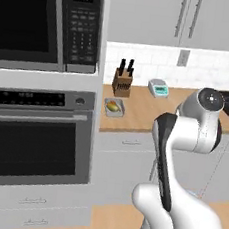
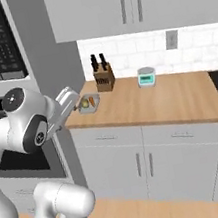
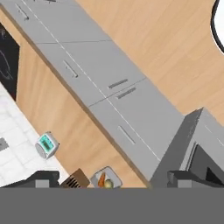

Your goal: Take the meat container that has the chicken drumstick and place it on the second highest rack of the freezer. Then take the vegetable container that has the carrot and cucumber and place it on the highest rack of the freezer.

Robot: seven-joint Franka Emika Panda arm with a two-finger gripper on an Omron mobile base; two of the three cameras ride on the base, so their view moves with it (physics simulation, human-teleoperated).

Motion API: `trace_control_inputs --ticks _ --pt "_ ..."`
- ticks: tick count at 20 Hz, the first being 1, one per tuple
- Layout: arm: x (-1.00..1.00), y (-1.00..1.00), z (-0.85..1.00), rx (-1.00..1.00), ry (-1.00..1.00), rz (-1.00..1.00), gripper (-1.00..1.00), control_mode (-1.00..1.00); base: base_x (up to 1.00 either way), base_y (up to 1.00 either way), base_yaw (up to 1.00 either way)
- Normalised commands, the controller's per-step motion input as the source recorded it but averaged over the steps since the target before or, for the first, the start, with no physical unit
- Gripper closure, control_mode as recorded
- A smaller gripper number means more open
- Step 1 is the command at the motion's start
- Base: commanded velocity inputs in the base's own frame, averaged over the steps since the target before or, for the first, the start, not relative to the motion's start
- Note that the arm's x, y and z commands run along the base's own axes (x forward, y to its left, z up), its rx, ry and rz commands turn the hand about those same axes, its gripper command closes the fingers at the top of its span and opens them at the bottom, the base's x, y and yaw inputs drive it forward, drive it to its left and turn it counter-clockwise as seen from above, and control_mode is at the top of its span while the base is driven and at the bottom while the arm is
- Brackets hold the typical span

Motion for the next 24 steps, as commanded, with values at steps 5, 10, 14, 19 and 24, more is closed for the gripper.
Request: trace_control_inputs --ticks 5,10,14,19,24 --pt "0.00 0.00 0.00 0.00 0.00 0.00 -1.00 1.00 0.81 -0.53 0.57" --pt "0.00 0.00 0.00 0.00 0.00 0.00 -1.00 1.00 0.71 -0.57 0.25" --pt "0.00 0.00 0.00 0.00 0.00 0.00 -1.00 1.00 0.71 -0.24 0.00" --pt "0.21 -0.15 0.03 0.04 0.00 0.04 -1.00 -1.00 0.33 -0.03 0.01" --pt "0.34 -0.20 -0.39 0.10 0.23 0.34 -1.00 -1.00 0.00 0.00 0.00"
